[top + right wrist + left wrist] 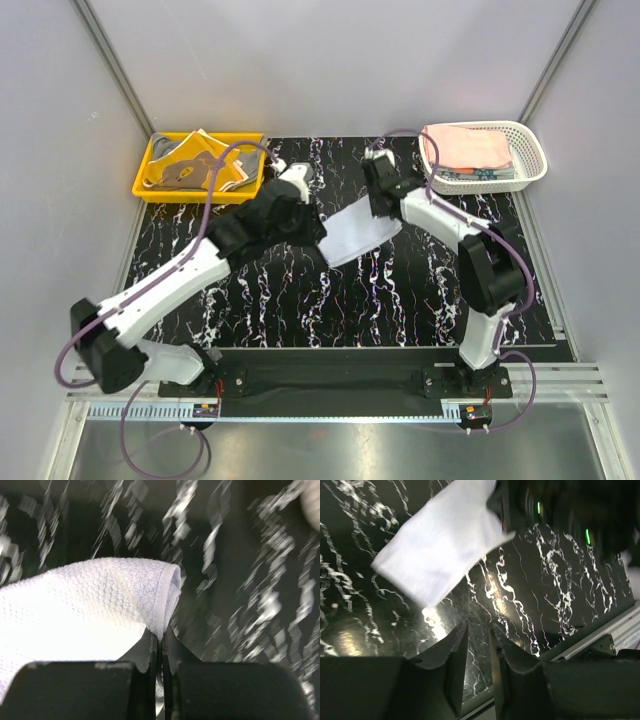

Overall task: Fold and stack the towels
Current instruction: Neatly place the folded towel into the bin

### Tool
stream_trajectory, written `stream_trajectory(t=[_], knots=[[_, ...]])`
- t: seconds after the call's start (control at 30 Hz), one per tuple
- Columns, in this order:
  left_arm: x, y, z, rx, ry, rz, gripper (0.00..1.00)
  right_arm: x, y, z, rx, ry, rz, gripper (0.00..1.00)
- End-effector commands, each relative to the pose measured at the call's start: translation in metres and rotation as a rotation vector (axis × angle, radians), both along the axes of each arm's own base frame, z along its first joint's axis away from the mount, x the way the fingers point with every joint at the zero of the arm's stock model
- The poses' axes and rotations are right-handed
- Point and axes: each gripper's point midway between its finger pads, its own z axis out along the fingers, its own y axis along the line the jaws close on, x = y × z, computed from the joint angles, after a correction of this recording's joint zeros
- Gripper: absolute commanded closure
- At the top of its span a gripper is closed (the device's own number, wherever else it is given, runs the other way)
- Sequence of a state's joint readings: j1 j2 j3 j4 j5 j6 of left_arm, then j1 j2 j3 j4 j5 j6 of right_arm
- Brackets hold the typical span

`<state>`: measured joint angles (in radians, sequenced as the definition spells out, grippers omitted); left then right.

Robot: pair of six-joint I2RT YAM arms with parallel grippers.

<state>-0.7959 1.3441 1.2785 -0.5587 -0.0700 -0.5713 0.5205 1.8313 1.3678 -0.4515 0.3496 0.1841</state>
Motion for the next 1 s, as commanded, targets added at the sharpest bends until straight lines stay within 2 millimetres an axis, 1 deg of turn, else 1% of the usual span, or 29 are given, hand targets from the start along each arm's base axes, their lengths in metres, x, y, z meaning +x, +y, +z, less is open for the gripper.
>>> stream_trajectory(t=[0.0,0.03,0.1,0.13,0.17,0.2,0.23,0.3,0.33,0.37,0.4,0.43,0.47,0.5,0.53,0.7,0.77,0.8,0.83,0.87,0.9,0.97], knots=[[-0.015,0.039,-0.014,0.100,-0.003,0.034,0.71,0.060,-0.073,0.028,-0.189,-0.071,-0.081,1.00],[-0.018,0.044,-0.015,0.100,-0.007,0.041,0.71,0.082,-0.077,0.039,-0.192,-0.100,-0.082,1.00],[-0.025,0.056,-0.015,0.100,-0.023,0.049,0.71,0.104,-0.094,0.050,-0.223,-0.115,-0.085,1.00],[-0.027,0.060,-0.016,0.106,-0.028,0.051,0.71,0.126,-0.107,0.063,-0.237,-0.151,-0.114,1.00],[-0.031,0.067,-0.019,0.112,-0.033,0.058,0.71,0.136,-0.115,0.069,-0.274,-0.158,-0.102,1.00],[-0.032,0.070,-0.019,0.116,-0.038,0.055,0.70,0.153,-0.121,0.092,-0.279,-0.213,-0.119,1.00],[-0.034,0.071,-0.018,0.113,-0.043,0.050,0.70,0.165,-0.135,0.081,-0.302,-0.196,-0.134,1.00],[-0.039,0.076,-0.019,0.112,-0.057,0.042,0.70,0.181,-0.151,0.088,-0.340,-0.212,-0.138,1.00],[-0.040,0.078,-0.019,0.115,-0.063,0.039,0.69,0.196,-0.157,0.092,-0.353,-0.238,-0.153,1.00],[-0.040,0.081,-0.017,0.119,-0.078,0.047,0.69,0.203,-0.170,0.094,-0.378,-0.242,-0.163,1.00],[-0.040,0.083,-0.017,0.132,-0.088,0.043,0.69,0.213,-0.174,0.111,-0.382,-0.286,-0.176,1.00],[-0.038,0.086,-0.015,0.139,-0.098,0.047,0.69,0.220,-0.180,0.095,-0.403,-0.269,-0.178,1.00],[-0.038,0.088,-0.015,0.148,-0.108,0.049,0.69,0.226,-0.190,0.099,-0.429,-0.285,-0.189,1.00],[-0.037,0.091,-0.014,0.159,-0.119,0.050,0.69,0.232,-0.194,0.111,-0.431,-0.320,-0.212,1.00],[-0.036,0.093,-0.013,0.167,-0.129,0.059,0.69,0.237,-0.198,0.100,-0.436,-0.310,-0.213,1.00],[-0.037,0.102,-0.011,0.175,-0.148,0.079,0.68,0.250,-0.210,0.107,-0.456,-0.367,-0.223,1.00],[-0.038,0.105,-0.011,0.183,-0.152,0.086,0.67,0.251,-0.215,0.112,-0.452,-0.379,-0.230,1.00],[-0.038,0.107,-0.011,0.184,-0.154,0.091,0.67,0.251,-0.220,0.112,-0.451,-0.380,-0.238,1.00],[-0.038,0.108,-0.011,0.187,-0.154,0.094,0.67,0.250,-0.222,0.122,-0.446,-0.396,-0.241,1.00],[-0.039,0.108,-0.010,0.183,-0.157,0.093,0.67,0.250,-0.223,0.125,-0.442,-0.405,-0.242,1.00],[-0.039,0.108,-0.011,0.183,-0.155,0.094,0.67,0.248,-0.225,0.133,-0.443,-0.418,-0.247,1.00],[-0.039,0.108,-0.012,0.180,-0.155,0.090,0.67,0.247,-0.230,0.140,-0.454,-0.428,-0.252,1.00]])
